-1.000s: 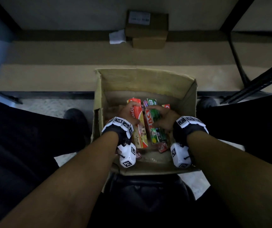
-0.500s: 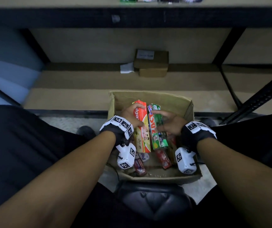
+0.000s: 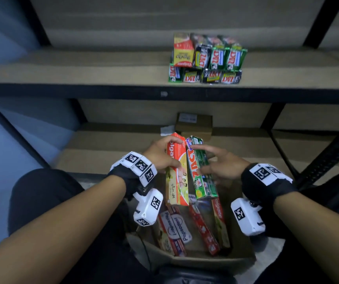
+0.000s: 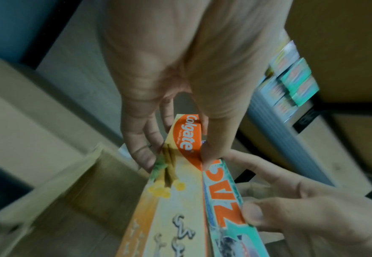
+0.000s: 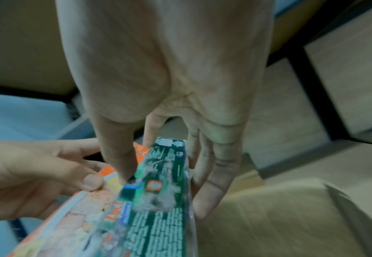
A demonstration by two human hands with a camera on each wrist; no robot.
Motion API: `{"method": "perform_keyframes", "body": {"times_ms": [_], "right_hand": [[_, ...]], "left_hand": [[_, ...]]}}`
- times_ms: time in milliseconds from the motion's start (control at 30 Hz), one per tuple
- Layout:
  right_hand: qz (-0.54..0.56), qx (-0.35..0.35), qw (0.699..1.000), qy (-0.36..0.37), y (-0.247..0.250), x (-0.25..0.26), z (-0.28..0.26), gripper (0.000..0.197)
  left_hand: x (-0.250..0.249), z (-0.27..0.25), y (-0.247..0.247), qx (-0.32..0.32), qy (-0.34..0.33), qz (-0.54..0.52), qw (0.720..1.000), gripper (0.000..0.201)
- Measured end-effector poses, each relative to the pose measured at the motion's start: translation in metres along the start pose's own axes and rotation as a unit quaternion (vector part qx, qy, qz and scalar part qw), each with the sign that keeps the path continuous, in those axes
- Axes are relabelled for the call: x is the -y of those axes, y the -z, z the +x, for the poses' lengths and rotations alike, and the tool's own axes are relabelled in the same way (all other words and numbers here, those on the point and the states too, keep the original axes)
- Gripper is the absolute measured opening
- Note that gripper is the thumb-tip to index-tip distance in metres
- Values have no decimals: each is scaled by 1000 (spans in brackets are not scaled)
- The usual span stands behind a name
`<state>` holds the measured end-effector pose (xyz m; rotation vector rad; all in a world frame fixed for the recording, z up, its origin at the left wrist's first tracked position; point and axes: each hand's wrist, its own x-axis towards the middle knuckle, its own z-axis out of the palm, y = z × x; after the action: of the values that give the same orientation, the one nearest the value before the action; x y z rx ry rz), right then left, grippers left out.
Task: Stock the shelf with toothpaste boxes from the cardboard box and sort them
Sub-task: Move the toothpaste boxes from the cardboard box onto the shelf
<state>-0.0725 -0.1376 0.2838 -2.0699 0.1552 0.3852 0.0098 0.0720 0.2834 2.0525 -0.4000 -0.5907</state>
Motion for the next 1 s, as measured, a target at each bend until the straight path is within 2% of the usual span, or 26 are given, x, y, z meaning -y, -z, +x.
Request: {"method": "perform_keyframes", "body": {"times_ms": [133,300,533,767,1000], "right_hand": [[-22,-10,999,45,5,38,-7,71],[-65,-69,992,88,10,89,-20,72],[-102,-108,981,123,21,155,-28,72],[-110,-104,979,135,22,201,-26,70],[-98,-109,979,139,14,231,-11,72]], "left_hand": [[-25,-19,25,-15,-29,-8,999,66],[-56,-39,57,-55,-72,-9,996,66],[-99,-57,97,-143,-123,51,981,76],[-127,-57,131,-216,-117,136,960,79],[-131,-36,163,-242,-57,129,960,74]]}}
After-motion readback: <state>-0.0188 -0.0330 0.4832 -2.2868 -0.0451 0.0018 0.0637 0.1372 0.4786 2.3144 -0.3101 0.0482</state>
